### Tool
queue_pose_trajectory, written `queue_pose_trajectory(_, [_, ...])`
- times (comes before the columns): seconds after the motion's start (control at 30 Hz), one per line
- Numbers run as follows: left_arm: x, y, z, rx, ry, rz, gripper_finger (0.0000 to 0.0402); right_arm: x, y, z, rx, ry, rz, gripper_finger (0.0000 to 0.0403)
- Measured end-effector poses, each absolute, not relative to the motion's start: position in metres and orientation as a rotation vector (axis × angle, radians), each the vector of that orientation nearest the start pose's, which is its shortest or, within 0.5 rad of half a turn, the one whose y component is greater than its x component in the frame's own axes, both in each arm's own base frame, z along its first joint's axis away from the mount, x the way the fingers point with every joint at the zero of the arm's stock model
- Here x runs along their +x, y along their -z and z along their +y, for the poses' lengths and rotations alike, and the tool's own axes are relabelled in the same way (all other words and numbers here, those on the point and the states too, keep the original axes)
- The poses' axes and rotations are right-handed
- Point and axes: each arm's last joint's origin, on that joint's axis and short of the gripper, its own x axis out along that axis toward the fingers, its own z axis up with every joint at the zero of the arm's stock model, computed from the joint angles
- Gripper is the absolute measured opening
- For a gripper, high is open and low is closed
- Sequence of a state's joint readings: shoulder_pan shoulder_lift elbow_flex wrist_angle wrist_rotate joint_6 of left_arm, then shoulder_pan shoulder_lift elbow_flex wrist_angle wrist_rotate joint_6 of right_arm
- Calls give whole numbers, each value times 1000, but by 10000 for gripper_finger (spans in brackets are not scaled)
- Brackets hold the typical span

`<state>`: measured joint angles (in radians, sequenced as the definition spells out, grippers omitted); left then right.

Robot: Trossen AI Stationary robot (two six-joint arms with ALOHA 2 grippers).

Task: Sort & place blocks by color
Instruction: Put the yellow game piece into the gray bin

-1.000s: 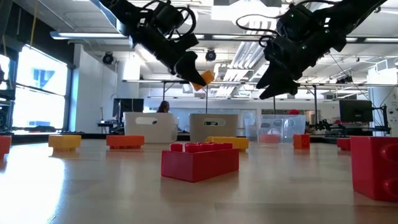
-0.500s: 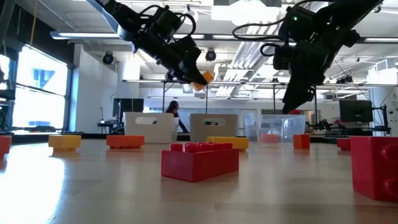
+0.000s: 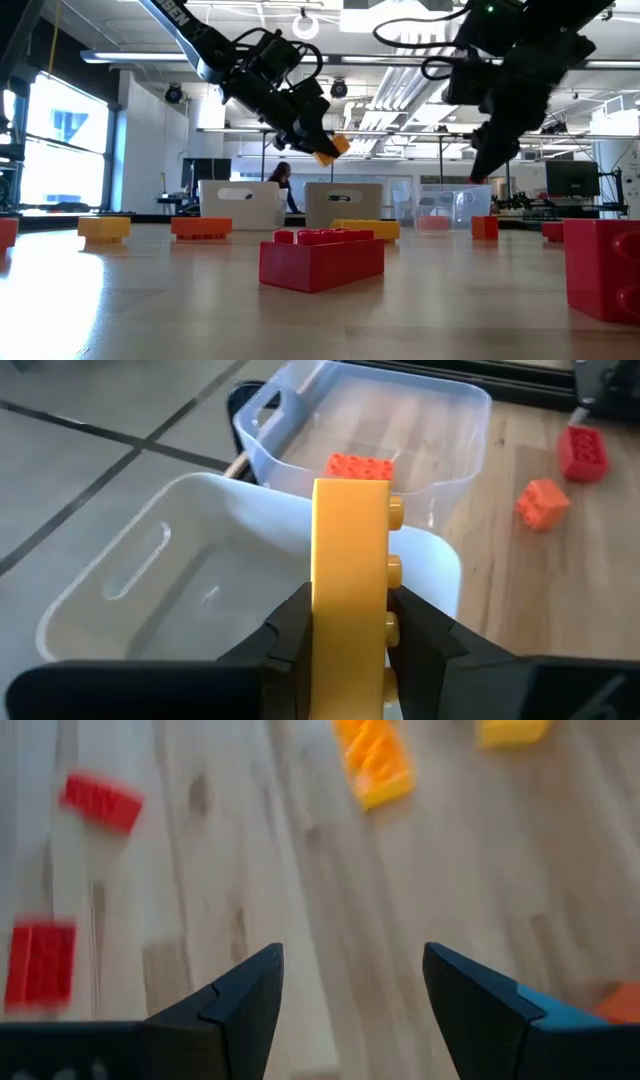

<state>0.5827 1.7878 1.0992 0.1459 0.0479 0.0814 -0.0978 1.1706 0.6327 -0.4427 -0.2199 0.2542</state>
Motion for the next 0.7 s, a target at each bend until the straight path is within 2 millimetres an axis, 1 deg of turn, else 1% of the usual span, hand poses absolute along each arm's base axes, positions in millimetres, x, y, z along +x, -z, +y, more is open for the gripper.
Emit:
queue_pose_trajectory(0.07, [324, -202, 212, -88, -517, 545, 87, 208, -191, -7, 336, -36, 1024, 229])
queue_pose_trajectory(0.2, [324, -203, 213, -82, -522, 530, 116, 205, -189, 4, 216, -113, 1070, 229])
queue_pose_trajectory(0.47, [324, -203, 213, -94, -525, 527, 172, 203, -188, 19, 143, -137, 1085, 229])
queue_pose_trajectory(0.63, [323, -204, 212, -119, -530, 528, 184, 202, -188, 26, 92, -190, 1100, 229])
queue_pose_trajectory(0.7, [322, -206, 211, -122, -530, 529, 185, 202, -193, 29, 81, -198, 1115, 229])
